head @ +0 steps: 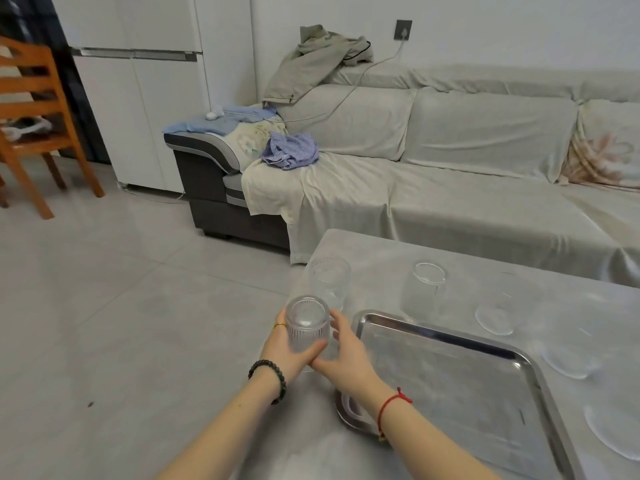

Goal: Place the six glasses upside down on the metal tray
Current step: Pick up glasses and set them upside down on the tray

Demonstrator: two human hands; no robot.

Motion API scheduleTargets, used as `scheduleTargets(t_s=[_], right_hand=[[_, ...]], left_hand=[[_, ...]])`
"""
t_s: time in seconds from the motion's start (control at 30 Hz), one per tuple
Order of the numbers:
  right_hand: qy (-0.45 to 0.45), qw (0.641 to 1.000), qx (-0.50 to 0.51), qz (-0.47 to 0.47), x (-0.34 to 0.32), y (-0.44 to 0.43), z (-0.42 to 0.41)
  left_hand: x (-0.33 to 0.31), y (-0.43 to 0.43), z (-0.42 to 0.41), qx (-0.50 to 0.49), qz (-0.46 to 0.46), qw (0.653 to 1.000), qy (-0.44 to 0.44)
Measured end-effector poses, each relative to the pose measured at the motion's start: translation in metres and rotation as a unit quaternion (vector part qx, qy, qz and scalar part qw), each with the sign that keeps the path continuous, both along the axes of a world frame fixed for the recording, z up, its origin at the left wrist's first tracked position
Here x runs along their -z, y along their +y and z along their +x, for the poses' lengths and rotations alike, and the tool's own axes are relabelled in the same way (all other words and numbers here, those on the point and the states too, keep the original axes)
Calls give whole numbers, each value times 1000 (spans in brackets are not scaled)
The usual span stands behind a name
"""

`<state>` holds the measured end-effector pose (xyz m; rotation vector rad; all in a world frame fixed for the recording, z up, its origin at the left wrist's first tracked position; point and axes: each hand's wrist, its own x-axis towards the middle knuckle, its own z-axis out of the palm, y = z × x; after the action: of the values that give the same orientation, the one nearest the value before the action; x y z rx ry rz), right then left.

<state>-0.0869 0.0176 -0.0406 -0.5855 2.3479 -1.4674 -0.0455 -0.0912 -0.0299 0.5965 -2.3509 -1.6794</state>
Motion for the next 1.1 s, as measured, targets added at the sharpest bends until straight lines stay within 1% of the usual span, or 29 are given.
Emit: scheduleTargets(t_s=[0.2,0.37,0.5,0.6,0.77,0.97,1.1], right_hand=[[19,996,26,-78,14,-13,-2],[54,993,20,-104,-5,3,-6],[71,990,51,-114,-24,32,-15],[76,988,77,-110,-29,59,-22],[55,987,114,-98,-18,86,-31],[32,988,117,-94,7,90,-42],[21,987,120,-106,20,87,-48]], left_hand=[[15,-4,-7,-13,-44,999,20],[-6,5,-5,-9,-62,996,70],[-27,32,-20,26,-68,993,93],[-29,55,-34,66,-54,993,83],[-18,81,-49,119,-34,990,61],[10,81,-64,126,-46,990,33],[19,77,-69,135,-45,989,35]])
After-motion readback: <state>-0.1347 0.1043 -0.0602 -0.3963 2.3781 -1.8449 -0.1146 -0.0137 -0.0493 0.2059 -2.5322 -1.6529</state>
